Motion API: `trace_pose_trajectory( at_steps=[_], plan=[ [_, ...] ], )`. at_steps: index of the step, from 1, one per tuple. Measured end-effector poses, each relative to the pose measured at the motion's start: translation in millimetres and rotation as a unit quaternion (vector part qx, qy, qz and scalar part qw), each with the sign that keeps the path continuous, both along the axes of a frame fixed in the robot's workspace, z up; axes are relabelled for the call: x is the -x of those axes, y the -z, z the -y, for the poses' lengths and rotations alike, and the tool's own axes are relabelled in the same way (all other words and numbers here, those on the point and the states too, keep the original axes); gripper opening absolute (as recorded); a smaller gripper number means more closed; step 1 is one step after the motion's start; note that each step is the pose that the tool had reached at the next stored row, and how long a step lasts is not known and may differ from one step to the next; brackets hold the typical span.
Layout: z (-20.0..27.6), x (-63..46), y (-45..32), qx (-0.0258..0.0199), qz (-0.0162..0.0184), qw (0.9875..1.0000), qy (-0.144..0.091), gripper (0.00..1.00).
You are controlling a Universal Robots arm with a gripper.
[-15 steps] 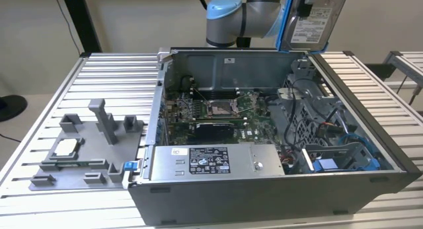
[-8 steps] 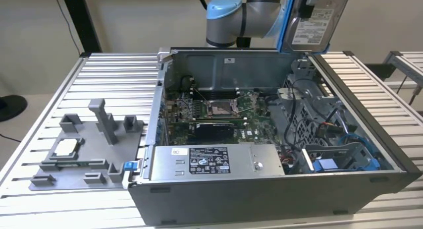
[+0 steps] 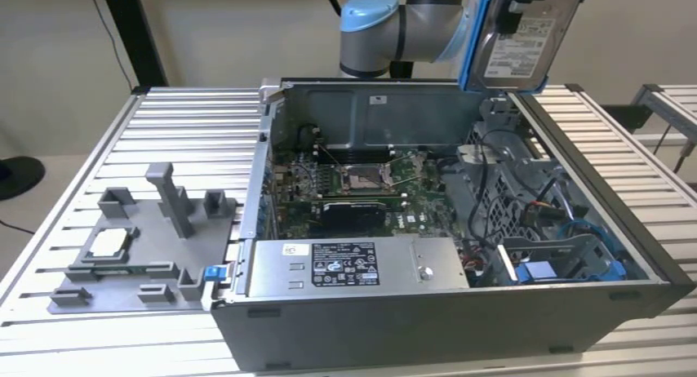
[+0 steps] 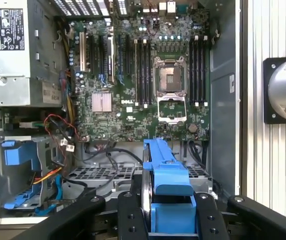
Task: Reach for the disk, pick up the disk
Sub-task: 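Pick up the disk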
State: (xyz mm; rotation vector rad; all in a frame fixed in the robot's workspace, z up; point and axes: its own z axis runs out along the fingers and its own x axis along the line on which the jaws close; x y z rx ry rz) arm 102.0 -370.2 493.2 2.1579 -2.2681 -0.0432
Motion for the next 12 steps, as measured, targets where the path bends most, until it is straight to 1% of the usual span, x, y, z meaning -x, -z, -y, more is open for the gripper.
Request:
trace_pose_trajectory(
  at_steps=[8,12],
  plan=[
    [9.9,-0.1,0.0,0.0000,0.0000,1.0000,0.000,0.00],
    [14.1,-0.1,0.0,0.0000,0.0000,1.0000,0.000,0.00]
  ],
)
